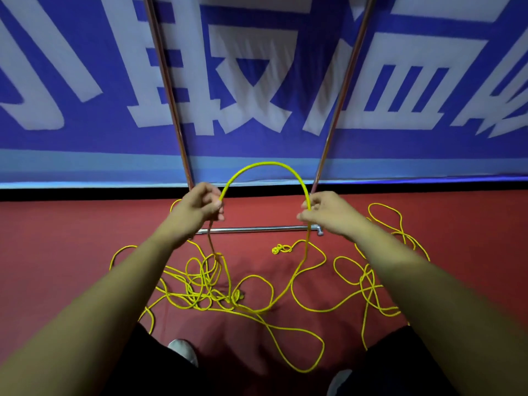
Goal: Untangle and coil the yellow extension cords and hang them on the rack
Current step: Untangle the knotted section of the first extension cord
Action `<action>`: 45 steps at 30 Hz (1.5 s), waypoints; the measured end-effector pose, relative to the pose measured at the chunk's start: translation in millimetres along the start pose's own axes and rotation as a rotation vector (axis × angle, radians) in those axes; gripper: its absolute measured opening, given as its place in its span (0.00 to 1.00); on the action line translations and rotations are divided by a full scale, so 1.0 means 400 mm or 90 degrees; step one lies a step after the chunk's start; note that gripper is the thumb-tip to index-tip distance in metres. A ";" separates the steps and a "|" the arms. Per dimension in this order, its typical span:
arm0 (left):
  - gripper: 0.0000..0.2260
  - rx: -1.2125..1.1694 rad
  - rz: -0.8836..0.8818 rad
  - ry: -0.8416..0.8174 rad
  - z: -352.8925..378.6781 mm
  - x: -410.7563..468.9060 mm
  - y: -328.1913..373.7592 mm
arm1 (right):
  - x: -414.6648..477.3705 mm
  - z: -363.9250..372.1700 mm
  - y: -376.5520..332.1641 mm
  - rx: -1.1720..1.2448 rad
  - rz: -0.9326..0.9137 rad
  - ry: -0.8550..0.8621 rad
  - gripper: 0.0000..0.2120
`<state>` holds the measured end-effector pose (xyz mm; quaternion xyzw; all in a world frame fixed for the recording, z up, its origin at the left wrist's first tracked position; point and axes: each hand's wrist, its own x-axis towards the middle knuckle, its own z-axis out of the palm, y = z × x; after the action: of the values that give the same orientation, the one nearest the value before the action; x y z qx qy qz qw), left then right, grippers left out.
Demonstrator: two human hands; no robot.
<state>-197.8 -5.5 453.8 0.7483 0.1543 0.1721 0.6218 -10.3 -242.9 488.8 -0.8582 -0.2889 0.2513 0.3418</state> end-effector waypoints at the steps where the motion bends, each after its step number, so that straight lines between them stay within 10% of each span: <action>1: 0.09 0.015 0.027 -0.027 0.010 0.005 0.034 | 0.005 0.011 0.004 -0.045 0.005 0.015 0.21; 7: 0.08 0.094 0.082 -0.170 0.049 0.024 0.120 | 0.006 0.059 -0.076 -0.110 -0.106 0.193 0.58; 9: 0.08 0.118 0.087 -0.188 0.057 0.027 0.121 | 0.005 0.068 -0.087 -0.112 -0.186 0.182 0.49; 12: 0.06 0.109 0.083 -0.187 0.074 0.035 0.105 | -0.001 0.082 -0.088 -0.032 -0.241 0.020 0.09; 17: 0.04 0.063 0.030 -0.204 0.080 0.050 0.009 | 0.005 0.084 -0.079 0.366 -0.200 -0.013 0.08; 21: 0.05 0.398 -0.130 -0.300 0.037 0.030 -0.175 | 0.043 0.028 -0.052 0.644 -0.159 0.080 0.09; 28: 0.09 0.133 -0.060 -0.034 0.061 0.081 -0.097 | 0.104 0.095 0.164 0.004 -0.008 0.020 0.12; 33: 0.08 0.214 -0.002 -0.173 0.085 0.093 -0.063 | 0.114 0.140 0.163 -0.036 0.004 -0.051 0.50; 38: 0.05 0.247 0.001 -0.195 0.098 0.110 -0.078 | 0.116 0.179 0.053 0.127 -0.143 -0.145 0.08; 45: 0.11 0.159 -0.080 -0.263 0.051 0.105 -0.154 | 0.140 0.166 0.013 0.420 -0.207 -0.117 0.07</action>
<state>-152.2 6.4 392.5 0.8276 0.0904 -0.0437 0.5522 -11.0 -179.4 429.2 -0.6189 -0.3541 0.3495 0.6078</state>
